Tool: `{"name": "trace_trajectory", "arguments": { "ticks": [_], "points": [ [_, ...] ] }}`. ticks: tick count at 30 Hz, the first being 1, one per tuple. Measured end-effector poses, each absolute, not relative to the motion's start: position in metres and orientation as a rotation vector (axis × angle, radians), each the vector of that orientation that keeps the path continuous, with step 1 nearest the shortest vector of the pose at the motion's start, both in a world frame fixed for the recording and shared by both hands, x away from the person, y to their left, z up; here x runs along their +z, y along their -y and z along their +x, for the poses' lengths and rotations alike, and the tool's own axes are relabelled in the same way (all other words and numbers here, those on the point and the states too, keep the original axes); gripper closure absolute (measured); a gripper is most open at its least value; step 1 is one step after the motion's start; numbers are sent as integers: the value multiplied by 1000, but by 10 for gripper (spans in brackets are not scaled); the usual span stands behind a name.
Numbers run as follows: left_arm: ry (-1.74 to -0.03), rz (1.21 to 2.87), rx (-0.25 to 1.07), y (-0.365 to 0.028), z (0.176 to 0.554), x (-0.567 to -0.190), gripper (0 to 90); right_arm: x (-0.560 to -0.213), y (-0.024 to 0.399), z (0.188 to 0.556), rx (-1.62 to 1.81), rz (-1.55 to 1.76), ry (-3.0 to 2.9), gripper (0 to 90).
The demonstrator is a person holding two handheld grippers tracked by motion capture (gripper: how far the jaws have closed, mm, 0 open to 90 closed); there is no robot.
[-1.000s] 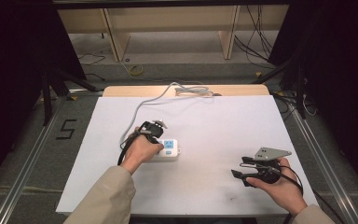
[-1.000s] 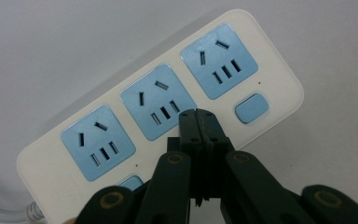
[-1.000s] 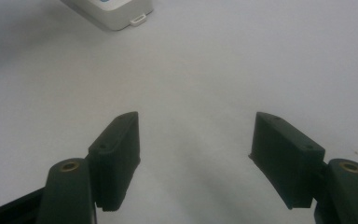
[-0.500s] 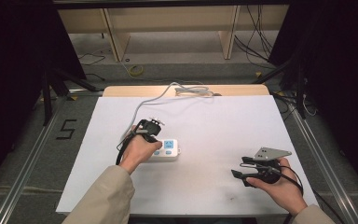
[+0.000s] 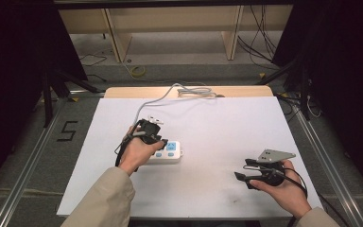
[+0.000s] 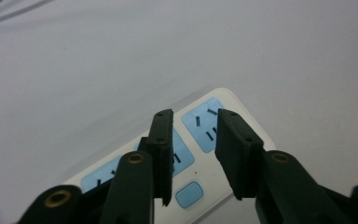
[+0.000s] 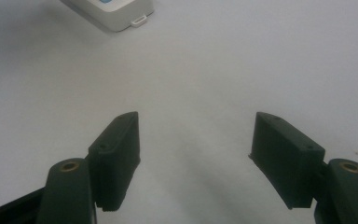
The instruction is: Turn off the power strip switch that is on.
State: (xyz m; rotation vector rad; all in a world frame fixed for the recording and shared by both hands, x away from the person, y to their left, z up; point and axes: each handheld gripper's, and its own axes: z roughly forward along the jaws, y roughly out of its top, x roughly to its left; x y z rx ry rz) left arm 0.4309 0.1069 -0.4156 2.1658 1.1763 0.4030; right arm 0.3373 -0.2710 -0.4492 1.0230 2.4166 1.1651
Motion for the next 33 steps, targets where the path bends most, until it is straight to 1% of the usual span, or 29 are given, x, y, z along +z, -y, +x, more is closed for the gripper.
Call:
{"name": "trace_trajectory", "arguments": {
  "ticks": [8, 14, 16, 18, 24, 27, 33],
  "points": [
    [-1062, 2131, 453, -113, 427, -414, 483, -449, 271, 337, 1167, 1023, -2414, 329],
    [-1021, 2080, 416, -114, 423, -413, 369, -449, 271, 337, 1171, 1027, -2409, 329],
    [-1000, 2072, 423, -114, 421, -412, 346, -449, 271, 337, 1171, 1026, -2409, 328],
    [-990, 2048, 441, -114, 419, -412, 297, -449, 271, 337, 1172, 1027, -2409, 326],
    [-959, 1995, 443, -119, 412, -409, 262, -449, 271, 337, 1170, 1023, -2412, 324],
    [-932, 1989, 428, -120, 408, -409, 243, -450, 271, 337, 1170, 1023, -2412, 323],
    [-894, 1985, 450, -124, 398, -411, 225, -450, 271, 337, 1168, 1024, -2411, 321]
  ]
}}
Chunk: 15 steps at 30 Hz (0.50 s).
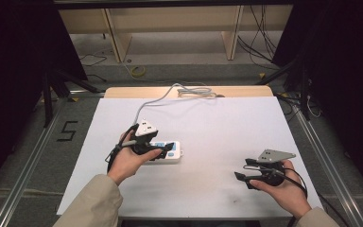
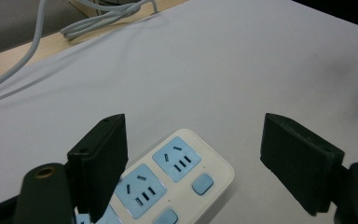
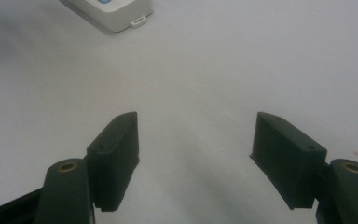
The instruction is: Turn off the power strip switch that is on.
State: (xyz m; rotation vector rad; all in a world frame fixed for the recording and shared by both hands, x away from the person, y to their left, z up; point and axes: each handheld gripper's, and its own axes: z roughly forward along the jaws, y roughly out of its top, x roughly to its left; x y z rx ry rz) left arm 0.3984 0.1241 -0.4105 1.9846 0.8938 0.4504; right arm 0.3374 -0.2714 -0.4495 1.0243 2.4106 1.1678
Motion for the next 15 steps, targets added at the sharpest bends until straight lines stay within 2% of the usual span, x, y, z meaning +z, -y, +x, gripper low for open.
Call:
{"name": "trace_trajectory", "arguments": {
  "ticks": [15],
  "points": [
    [-835, 1984, 480, -138, 374, -422, 210, -450, 271, 338, 1170, 1019, -2410, 320]
  ]
}}
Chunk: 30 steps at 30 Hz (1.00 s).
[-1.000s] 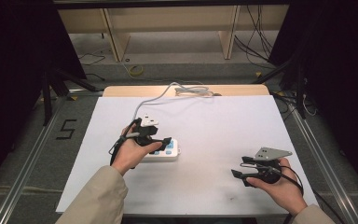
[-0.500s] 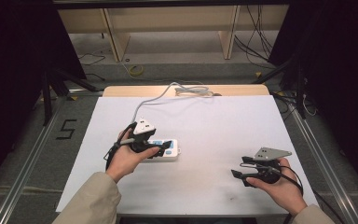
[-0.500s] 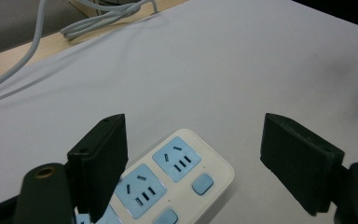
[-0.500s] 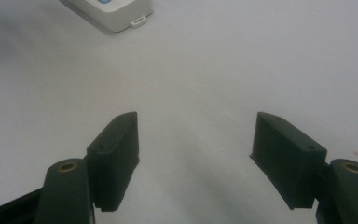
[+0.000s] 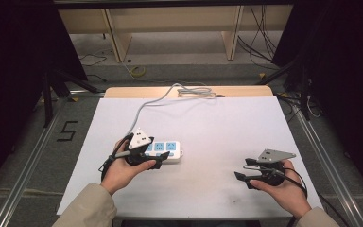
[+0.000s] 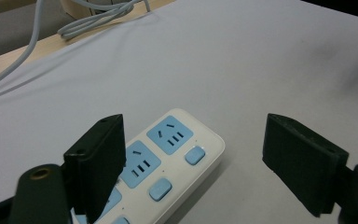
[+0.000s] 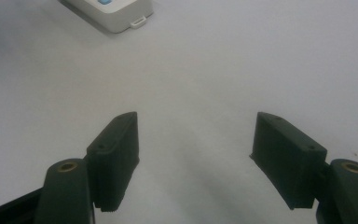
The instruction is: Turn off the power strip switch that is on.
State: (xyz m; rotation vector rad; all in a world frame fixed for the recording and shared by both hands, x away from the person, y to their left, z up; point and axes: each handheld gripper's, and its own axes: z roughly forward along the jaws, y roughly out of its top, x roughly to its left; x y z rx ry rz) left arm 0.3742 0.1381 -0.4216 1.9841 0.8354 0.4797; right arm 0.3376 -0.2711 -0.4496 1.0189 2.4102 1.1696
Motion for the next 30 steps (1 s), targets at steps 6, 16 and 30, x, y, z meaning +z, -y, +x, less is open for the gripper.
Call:
{"name": "trace_trajectory", "arguments": {
  "ticks": [6, 16, 30],
  "points": [
    [-819, 1981, 487, -145, 367, -423, 208, -449, 271, 338, 1171, 1018, -2408, 320],
    [-814, 2005, 481, -157, 356, -430, 192, -449, 271, 337, 1177, 1019, -2405, 319],
    [-811, 2036, 480, -172, 344, -440, 178, -450, 271, 337, 1174, 1011, -2409, 318]
  ]
}}
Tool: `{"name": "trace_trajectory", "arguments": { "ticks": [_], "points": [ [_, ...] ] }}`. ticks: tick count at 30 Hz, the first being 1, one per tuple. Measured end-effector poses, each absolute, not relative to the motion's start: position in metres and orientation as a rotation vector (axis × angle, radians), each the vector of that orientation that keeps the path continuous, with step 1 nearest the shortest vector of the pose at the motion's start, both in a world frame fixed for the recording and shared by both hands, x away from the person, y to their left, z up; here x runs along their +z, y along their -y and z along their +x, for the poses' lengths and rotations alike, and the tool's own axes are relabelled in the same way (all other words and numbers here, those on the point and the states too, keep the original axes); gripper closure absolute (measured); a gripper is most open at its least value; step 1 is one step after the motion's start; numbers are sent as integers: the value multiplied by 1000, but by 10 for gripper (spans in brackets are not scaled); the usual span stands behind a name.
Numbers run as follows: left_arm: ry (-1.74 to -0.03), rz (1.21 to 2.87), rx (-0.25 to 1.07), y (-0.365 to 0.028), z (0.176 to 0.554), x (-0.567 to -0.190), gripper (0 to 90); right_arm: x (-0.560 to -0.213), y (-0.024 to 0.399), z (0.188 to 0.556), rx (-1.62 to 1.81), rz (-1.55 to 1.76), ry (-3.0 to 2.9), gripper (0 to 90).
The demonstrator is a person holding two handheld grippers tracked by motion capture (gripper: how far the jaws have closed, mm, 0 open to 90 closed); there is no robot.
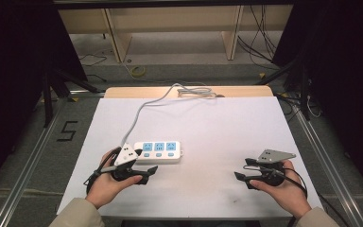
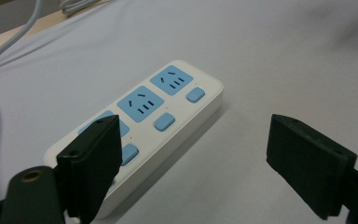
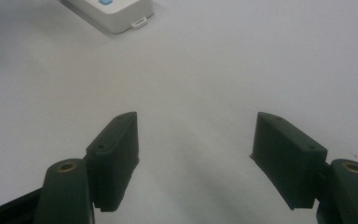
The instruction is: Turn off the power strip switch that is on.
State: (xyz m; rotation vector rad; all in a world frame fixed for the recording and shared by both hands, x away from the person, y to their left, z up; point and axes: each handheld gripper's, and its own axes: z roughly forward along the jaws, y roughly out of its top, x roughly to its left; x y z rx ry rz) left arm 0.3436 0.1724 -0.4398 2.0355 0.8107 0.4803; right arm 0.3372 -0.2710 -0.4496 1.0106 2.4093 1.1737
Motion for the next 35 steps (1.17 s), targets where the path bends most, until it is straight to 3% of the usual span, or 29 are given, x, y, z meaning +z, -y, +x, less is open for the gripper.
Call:
{"name": "trace_trajectory", "arguments": {
  "ticks": [35],
  "points": [
    [-799, 2091, 494, -187, 335, -448, 176, -450, 271, 337, 1171, 1011, -2415, 315]
  ]
}}
